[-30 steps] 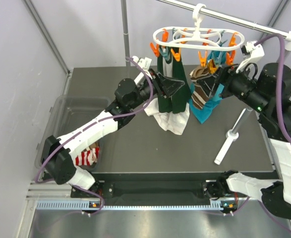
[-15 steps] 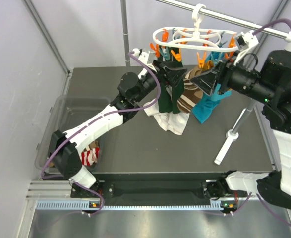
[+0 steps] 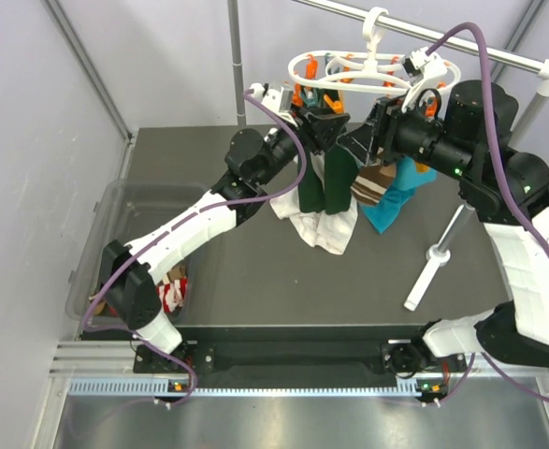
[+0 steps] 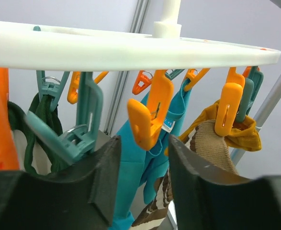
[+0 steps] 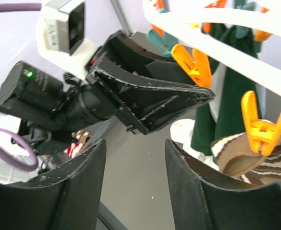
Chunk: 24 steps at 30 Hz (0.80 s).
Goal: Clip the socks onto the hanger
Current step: Open the clamp at the hanger.
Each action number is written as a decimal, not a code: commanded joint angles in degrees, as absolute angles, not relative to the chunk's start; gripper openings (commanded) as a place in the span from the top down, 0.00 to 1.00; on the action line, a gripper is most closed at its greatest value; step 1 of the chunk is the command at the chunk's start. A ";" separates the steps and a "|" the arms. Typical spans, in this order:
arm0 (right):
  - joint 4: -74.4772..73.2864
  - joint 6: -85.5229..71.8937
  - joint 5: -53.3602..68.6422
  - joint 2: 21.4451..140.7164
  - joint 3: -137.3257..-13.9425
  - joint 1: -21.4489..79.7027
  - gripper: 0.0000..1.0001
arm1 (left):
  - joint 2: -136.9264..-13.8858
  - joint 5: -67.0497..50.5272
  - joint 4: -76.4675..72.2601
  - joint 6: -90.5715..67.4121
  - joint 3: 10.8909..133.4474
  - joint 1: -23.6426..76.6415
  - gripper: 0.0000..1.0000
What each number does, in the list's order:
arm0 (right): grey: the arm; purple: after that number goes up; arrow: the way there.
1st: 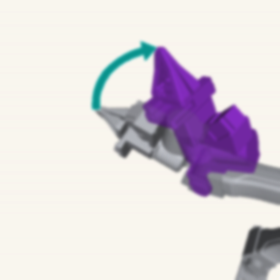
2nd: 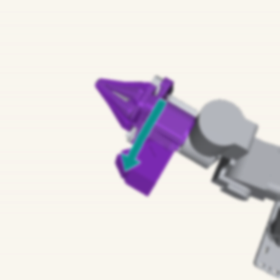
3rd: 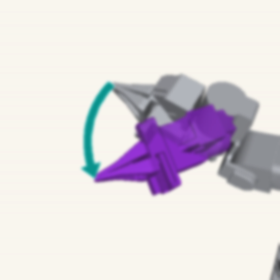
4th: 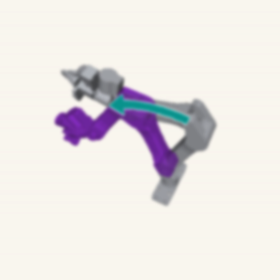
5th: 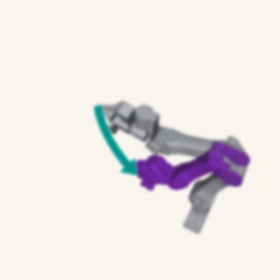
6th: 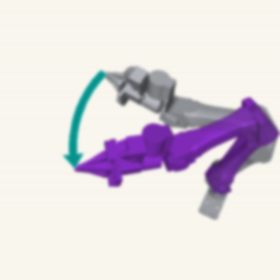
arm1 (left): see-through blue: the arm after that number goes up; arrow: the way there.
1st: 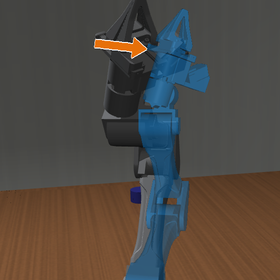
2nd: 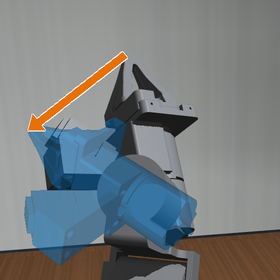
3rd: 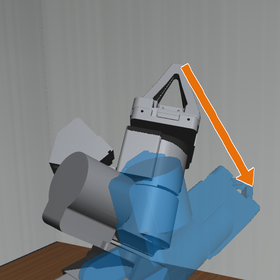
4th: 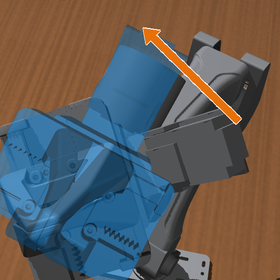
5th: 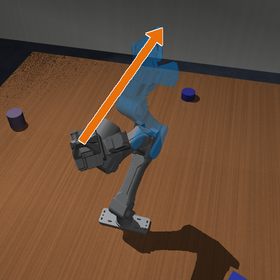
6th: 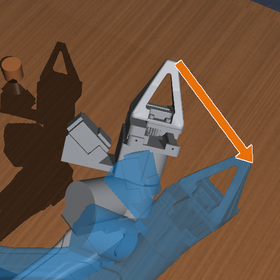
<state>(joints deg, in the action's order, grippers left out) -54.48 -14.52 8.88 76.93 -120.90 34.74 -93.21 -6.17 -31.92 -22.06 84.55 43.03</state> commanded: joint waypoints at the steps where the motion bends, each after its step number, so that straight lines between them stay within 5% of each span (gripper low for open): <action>1: -51.95 -14.67 3.00 77.34 -123.57 36.03 0.50 | -93.16 -5.62 -35.51 -20.83 86.92 42.54 0.54; 7: -48.87 -15.12 -3.60 78.92 -124.80 37.00 0.51 | -92.90 -6.68 -34.80 -19.95 87.63 42.54 0.83; 13: -47.29 -14.24 -5.10 82.00 -127.26 37.53 0.46 | -91.85 -7.03 -33.75 -19.34 87.54 42.54 1.00; 21: -45.70 -12.39 -9.67 84.11 -127.44 38.50 0.43 | -89.91 -6.33 -31.99 -18.64 86.49 42.54 0.99; 24: -45.35 -12.48 -10.90 83.76 -126.48 38.58 0.42 | -89.74 -4.22 -31.38 -17.76 86.13 42.54 0.77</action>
<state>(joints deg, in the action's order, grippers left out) -48.88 -13.43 -8.05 84.64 -125.36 37.58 -93.03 -6.09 -30.63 -19.11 85.23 42.68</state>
